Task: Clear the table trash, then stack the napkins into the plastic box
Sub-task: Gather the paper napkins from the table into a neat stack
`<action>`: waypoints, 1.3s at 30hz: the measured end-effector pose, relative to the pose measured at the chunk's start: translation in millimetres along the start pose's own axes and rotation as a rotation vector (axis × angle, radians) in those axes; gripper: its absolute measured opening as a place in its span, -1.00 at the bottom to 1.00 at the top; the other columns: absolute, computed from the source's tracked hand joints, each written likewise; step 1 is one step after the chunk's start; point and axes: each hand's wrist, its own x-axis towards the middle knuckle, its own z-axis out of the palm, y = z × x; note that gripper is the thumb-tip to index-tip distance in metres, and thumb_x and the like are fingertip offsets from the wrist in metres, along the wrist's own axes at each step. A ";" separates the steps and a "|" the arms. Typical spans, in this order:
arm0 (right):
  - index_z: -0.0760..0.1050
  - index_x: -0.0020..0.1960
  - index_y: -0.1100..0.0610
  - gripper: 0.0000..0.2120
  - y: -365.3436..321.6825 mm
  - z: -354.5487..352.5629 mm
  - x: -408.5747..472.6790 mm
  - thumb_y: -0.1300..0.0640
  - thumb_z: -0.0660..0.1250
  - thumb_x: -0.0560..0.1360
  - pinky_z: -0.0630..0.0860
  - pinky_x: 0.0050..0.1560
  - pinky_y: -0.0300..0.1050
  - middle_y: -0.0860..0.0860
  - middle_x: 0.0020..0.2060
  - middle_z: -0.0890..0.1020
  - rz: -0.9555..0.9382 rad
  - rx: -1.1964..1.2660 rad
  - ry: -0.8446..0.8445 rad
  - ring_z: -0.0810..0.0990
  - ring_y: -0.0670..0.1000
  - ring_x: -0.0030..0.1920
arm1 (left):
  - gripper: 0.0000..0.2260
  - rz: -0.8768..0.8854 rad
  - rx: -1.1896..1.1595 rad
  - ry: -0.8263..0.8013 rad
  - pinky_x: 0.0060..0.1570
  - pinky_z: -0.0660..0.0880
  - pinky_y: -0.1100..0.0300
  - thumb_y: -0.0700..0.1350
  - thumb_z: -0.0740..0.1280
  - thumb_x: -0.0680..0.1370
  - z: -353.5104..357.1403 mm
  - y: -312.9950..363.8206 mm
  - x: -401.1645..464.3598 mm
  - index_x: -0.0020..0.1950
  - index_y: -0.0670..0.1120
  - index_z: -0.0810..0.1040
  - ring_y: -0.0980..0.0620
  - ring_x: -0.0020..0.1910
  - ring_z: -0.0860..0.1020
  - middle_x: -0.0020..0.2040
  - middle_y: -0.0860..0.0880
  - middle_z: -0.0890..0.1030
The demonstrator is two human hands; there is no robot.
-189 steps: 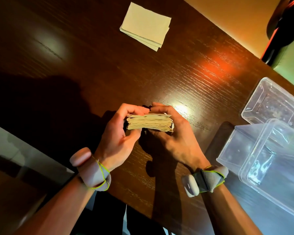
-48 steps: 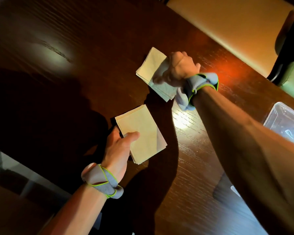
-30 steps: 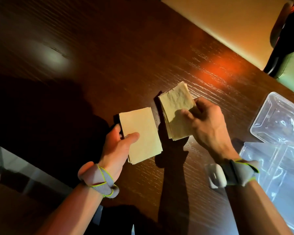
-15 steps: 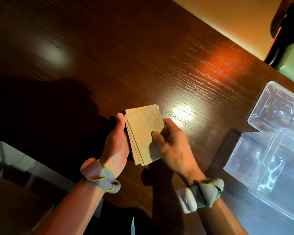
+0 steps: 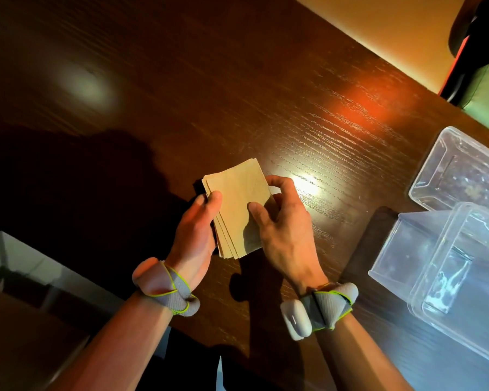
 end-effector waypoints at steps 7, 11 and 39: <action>0.27 0.07 -0.19 -0.70 1.5 3.5 -1.4 0.12 0.34 0.58 0.63 -0.03 0.19 -0.03 -0.12 0.69 -0.002 0.002 0.064 0.69 0.06 -0.12 | -0.64 0.009 0.012 -0.012 0.35 0.44 -0.24 -0.05 0.06 0.71 -0.7 -0.2 0.5 0.48 -0.09 0.39 -0.18 0.32 0.56 0.35 -0.20 0.58; 0.29 0.08 -0.17 -0.73 3.7 7.1 -1.8 0.12 0.34 0.59 0.62 -0.02 0.19 -0.07 -0.13 0.68 0.033 0.036 0.078 0.68 0.03 -0.11 | -0.64 0.024 0.016 -0.025 0.33 0.47 -0.20 -0.03 0.04 0.72 -2.8 -2.6 1.3 0.47 -0.06 0.40 -0.14 0.31 0.57 0.34 -0.18 0.59; 0.56 -0.06 0.01 -0.92 8.3 2.9 -9.9 0.04 0.34 0.59 0.62 -0.07 0.27 0.11 -0.15 0.72 0.174 0.168 0.084 0.69 0.21 -0.10 | -0.76 0.071 0.027 -0.035 0.04 0.62 -0.02 0.04 0.12 0.70 -16.1 -24.5 19.4 0.18 0.08 0.58 -0.06 0.11 0.69 0.12 -0.09 0.72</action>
